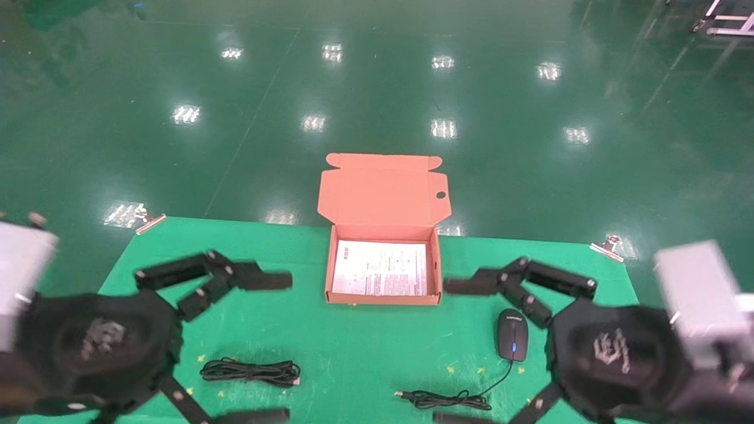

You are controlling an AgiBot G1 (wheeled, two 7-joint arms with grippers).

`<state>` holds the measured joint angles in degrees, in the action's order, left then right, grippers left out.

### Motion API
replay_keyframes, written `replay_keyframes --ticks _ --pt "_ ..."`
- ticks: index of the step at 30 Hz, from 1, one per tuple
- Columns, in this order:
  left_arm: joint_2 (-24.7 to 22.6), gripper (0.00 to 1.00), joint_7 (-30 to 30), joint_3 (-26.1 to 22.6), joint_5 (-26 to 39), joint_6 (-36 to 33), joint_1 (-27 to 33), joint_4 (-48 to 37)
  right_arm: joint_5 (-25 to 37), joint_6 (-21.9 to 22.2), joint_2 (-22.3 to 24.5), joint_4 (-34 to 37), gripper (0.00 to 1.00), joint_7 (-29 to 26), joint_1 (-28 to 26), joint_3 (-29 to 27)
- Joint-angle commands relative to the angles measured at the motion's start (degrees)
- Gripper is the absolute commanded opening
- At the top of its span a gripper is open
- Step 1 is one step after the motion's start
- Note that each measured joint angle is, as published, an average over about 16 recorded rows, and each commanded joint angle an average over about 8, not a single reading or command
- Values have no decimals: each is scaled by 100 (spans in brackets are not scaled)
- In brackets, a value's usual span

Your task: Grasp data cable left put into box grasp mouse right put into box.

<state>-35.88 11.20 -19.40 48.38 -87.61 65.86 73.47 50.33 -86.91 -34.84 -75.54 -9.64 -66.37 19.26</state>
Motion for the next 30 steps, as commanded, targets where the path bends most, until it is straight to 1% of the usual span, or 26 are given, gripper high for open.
replay_keyframes --ticks 1,5,8,12,16,19,22,30 --pt "-1 100 11 -80 165 -74 114 3 234 -46 27 -83 100 13 -121 70" --pt "-150 100 84 -471 885 -179 561 -51 1027 -246 -94 -131 100 216 -659 513" --pt "-281 100 81 -783 1438 -211 865 -91 1634 -331 -223 -145 100 425 -1081 980" --pt "-442 100 -21 -1167 2150 -192 1180 -83 2382 -349 -414 -142 100 680 -1580 1699" --pt "-611 100 -165 -1513 2892 -99 1387 32 3077 -299 -617 -136 100 840 -1935 2356" --pt "-745 100 -247 -1742 3456 36 1451 152 3583 -211 -768 -132 100 892 -2069 2738" --pt "-881 100 -295 -1950 4016 217 1447 249 4053 -81 -902 -131 100 892 -2091 3013" --pt "-1225 100 -122 -2375 5228 757 1237 210 5095 427 -1191 -103 100 789 -1839 3436"
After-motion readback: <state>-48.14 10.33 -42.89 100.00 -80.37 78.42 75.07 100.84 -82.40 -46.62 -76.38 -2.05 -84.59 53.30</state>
